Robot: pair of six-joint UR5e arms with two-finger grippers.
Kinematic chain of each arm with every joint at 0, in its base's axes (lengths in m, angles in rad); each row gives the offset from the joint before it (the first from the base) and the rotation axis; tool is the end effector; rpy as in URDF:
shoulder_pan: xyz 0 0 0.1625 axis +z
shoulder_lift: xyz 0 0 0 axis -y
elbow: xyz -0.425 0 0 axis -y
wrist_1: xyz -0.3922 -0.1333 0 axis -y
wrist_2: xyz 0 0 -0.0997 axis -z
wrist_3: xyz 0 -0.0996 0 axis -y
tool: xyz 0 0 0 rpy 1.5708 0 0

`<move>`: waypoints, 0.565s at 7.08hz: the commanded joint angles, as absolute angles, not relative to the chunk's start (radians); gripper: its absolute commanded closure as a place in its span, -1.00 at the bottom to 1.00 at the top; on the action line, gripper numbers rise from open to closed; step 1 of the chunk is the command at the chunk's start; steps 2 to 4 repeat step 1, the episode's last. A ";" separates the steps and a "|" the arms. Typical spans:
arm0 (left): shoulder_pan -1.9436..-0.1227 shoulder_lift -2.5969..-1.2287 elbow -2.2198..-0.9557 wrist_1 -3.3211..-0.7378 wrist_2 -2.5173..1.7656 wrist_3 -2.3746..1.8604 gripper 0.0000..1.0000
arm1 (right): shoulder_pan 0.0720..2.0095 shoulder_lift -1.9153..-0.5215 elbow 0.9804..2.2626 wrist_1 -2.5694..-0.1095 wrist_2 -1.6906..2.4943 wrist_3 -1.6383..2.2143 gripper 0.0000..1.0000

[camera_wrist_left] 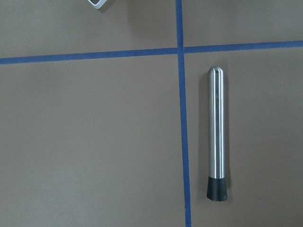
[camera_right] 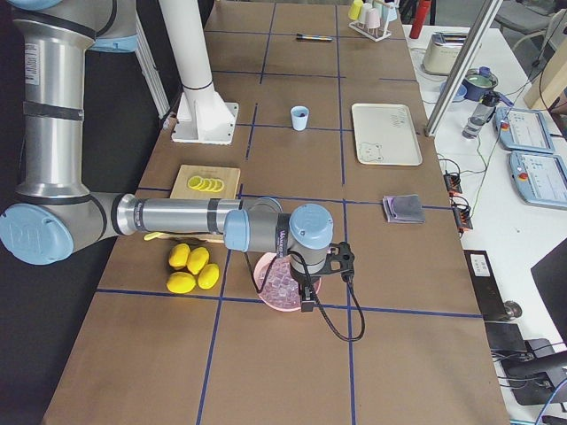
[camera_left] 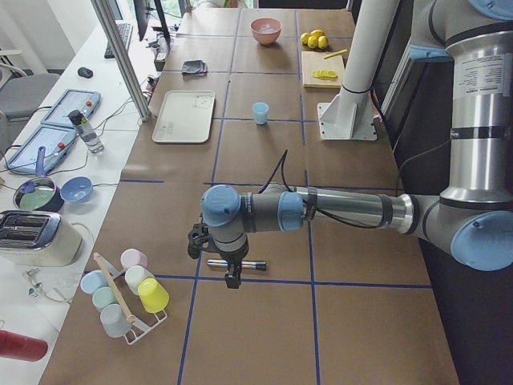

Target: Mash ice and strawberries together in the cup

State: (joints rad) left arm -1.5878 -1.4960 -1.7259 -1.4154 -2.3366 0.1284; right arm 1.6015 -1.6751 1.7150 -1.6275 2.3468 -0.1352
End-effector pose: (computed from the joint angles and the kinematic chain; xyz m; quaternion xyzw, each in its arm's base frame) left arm -0.0720 -0.4521 0.6339 -0.0076 0.3749 0.0376 0.9263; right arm 0.0772 -0.4440 0.6423 0.0236 -0.3777 -0.0452 0.9245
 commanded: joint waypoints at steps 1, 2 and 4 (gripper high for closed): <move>-1.588 -1.496 -1.730 -1.417 -2.338 0.129 -1.00 | 1.601 -1.675 1.715 -1.628 2.347 -0.135 -0.99; -1.588 -1.496 -1.730 -1.417 -2.338 0.129 -1.00 | 1.601 -1.675 1.715 -1.628 2.347 -0.135 -0.99; -1.588 -1.496 -1.730 -1.417 -2.338 0.129 -1.00 | 1.601 -1.675 1.715 -1.628 2.347 -0.135 -0.99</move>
